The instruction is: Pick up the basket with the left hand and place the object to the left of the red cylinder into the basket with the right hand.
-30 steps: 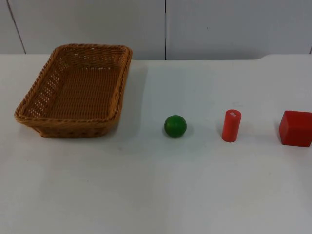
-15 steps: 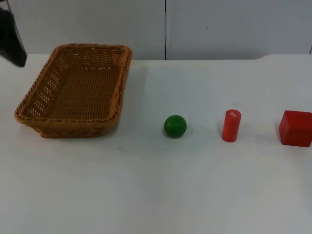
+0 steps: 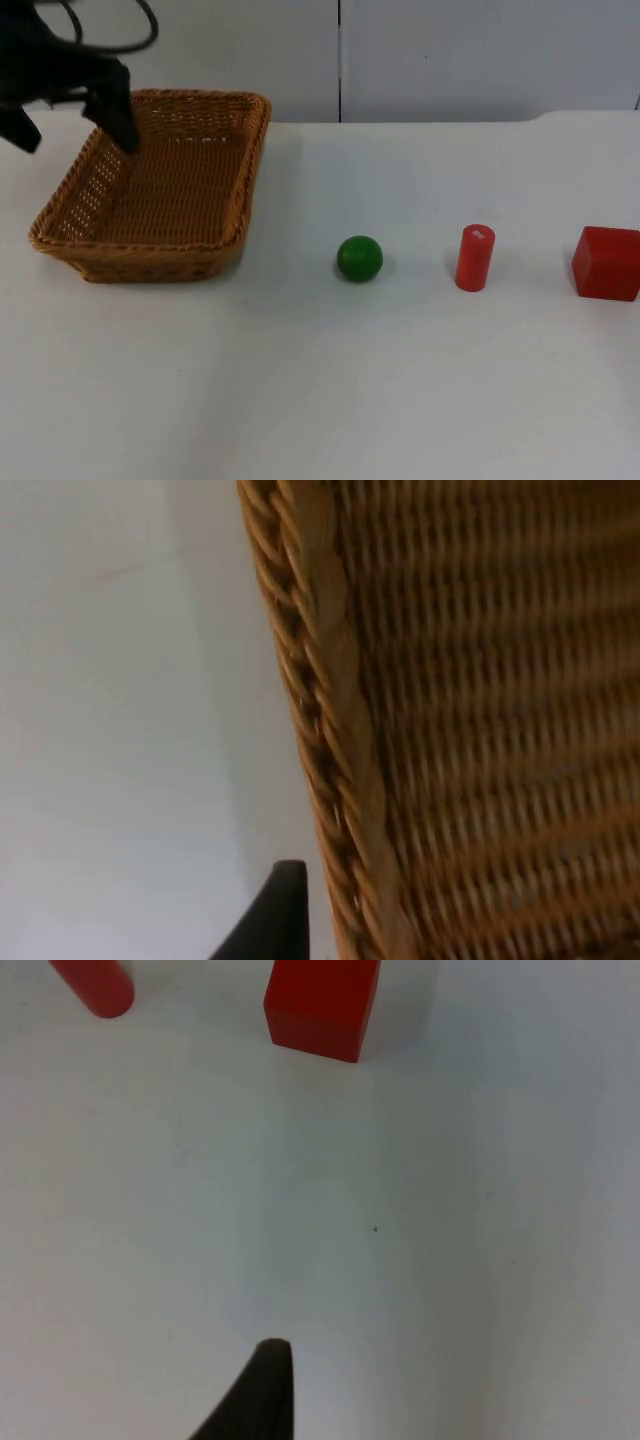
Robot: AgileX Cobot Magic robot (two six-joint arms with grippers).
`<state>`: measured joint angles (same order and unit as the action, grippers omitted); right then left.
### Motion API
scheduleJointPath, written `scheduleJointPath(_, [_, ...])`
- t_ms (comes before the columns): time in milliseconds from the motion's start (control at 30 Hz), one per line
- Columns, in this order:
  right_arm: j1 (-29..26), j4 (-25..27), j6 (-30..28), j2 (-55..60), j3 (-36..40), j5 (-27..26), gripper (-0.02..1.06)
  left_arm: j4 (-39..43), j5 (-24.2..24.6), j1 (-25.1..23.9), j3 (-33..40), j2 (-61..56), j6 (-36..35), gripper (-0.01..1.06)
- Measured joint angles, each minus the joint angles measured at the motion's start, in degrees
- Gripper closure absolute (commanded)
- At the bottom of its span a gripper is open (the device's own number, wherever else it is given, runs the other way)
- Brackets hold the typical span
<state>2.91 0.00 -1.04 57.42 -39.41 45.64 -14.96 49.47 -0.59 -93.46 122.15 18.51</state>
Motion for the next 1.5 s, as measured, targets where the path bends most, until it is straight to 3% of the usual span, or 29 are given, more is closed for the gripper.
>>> scheduleJointPath(400, [0.00, 0.00, 0.00, 0.00, 0.00, 0.00, -0.01, -0.22, -0.37, 0.00, -8.20, 12.41, 0.14, 0.00])
scheduleJointPath(533, [0.00, 0.00, 0.00, 0.00, 0.00, 0.00, -0.01, -0.65, -0.62, 0.00, -8.20, 13.47, 0.14, 0.07])
scheduleJointPath(633, [0.00, 0.00, 0.00, 0.00, 0.00, 0.00, -0.01, -0.78, 0.00, 0.00, -8.20, 13.74, 0.14, 0.33])
scheduleJointPath(700, [0.00, 0.00, 0.00, 0.00, 0.00, 0.00, -0.01, -0.88, 0.15, 0.00, -8.20, 13.74, 0.14, 0.63])
scheduleJointPath(733, [0.00, 0.00, 0.00, 0.00, 0.00, 0.00, -0.01, -0.90, 0.40, -0.11, -8.20, 13.74, 0.14, 0.63])
scheduleJointPath(833, [0.00, 0.00, 0.00, 0.00, 0.00, 0.00, -0.01, -1.00, 1.25, -0.22, -8.20, 13.74, -0.32, 1.02])
scheduleJointPath(900, [0.00, 0.00, 0.00, 0.00, 0.00, -0.04, -0.01, -2.34, 2.00, -0.22, -8.32, 13.74, -3.55, 1.05])
scheduleJointPath(1233, [0.00, 0.00, -0.18, 0.00, 0.00, -0.27, -0.01, -0.58, 10.06, -0.22, -6.86, 6.83, -5.45, 1.05])
scheduleJointPath(1300, [0.00, 0.00, -0.27, 0.00, 0.00, -0.56, -0.01, -0.31, 10.62, -0.22, -4.88, 3.81, -5.45, 1.05])
scheduleJointPath(1467, [0.00, 0.00, -0.40, 0.00, 0.00, -0.93, -0.01, -4.03, 9.33, -1.51, 10.04, -10.81, -5.24, 1.05])
scheduleJointPath(1500, [0.00, 0.00, -0.40, 0.00, 0.00, -0.93, -0.01, -4.03, 9.33, -1.51, 10.04, -10.81, -5.24, 1.05])
